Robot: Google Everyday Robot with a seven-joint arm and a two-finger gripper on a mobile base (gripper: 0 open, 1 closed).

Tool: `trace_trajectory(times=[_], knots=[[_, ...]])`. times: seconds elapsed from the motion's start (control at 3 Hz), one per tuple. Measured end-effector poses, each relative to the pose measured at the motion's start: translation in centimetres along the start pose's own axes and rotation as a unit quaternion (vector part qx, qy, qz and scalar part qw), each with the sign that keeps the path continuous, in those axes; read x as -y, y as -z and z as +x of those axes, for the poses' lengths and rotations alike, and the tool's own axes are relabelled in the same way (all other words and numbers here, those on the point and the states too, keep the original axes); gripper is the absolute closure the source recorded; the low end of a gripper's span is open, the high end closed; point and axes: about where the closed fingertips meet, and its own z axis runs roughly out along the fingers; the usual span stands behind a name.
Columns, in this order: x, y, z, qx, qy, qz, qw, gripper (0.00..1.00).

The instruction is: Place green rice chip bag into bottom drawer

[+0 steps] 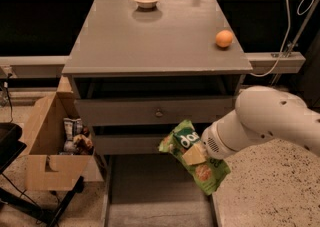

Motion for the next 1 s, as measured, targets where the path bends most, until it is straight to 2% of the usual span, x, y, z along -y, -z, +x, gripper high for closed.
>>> trace_trajectory(times=[0.33, 0.67, 1.0], knots=[[-0.1, 0.2, -0.1, -0.002, 0.001, -0.001, 1.0000, 1.00], [0.5, -2.9, 0.5, -0.005, -0.011, -0.004, 0.9999, 1.00], [1.7, -9.0, 2.3, -0.015, -0.016, 0.007, 0.9997, 1.00]])
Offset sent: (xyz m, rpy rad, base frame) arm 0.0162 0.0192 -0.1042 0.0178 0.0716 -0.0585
